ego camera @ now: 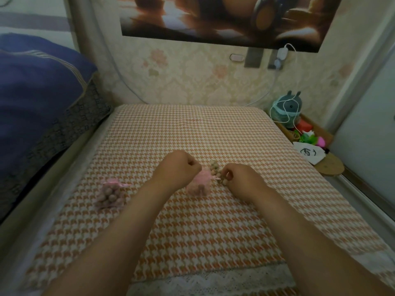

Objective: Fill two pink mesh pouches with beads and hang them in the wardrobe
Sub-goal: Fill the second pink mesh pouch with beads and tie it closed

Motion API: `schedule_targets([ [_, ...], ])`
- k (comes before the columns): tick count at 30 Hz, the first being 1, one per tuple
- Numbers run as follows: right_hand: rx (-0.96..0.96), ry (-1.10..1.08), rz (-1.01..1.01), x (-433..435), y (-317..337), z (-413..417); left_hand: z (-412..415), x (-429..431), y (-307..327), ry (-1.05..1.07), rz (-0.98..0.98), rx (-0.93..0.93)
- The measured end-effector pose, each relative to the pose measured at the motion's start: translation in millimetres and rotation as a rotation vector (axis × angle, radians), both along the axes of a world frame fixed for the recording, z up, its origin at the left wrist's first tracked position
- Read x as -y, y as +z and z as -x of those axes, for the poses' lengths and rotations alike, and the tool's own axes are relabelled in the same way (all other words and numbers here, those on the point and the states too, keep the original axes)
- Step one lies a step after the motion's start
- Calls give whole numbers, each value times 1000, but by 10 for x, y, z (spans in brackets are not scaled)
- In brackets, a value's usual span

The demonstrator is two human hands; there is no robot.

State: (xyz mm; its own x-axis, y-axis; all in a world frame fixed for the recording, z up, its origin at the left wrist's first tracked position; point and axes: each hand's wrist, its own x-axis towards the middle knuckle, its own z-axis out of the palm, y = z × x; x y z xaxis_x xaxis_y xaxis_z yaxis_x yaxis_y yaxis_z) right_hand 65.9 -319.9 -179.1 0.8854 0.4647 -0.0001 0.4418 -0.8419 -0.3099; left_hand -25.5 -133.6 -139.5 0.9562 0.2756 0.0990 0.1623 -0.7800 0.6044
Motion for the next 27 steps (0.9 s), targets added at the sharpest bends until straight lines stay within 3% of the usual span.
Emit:
schedule_targets([
  [7,-57,-25,-88,14,-15,0,31,2,22,-54,79,-37],
  [15,59,165,-613,-242,447,376,71,-19,67,-105,108,-28],
  [27,50,204,-534,-309,456,389,103,-54,46,-115,98,-15],
])
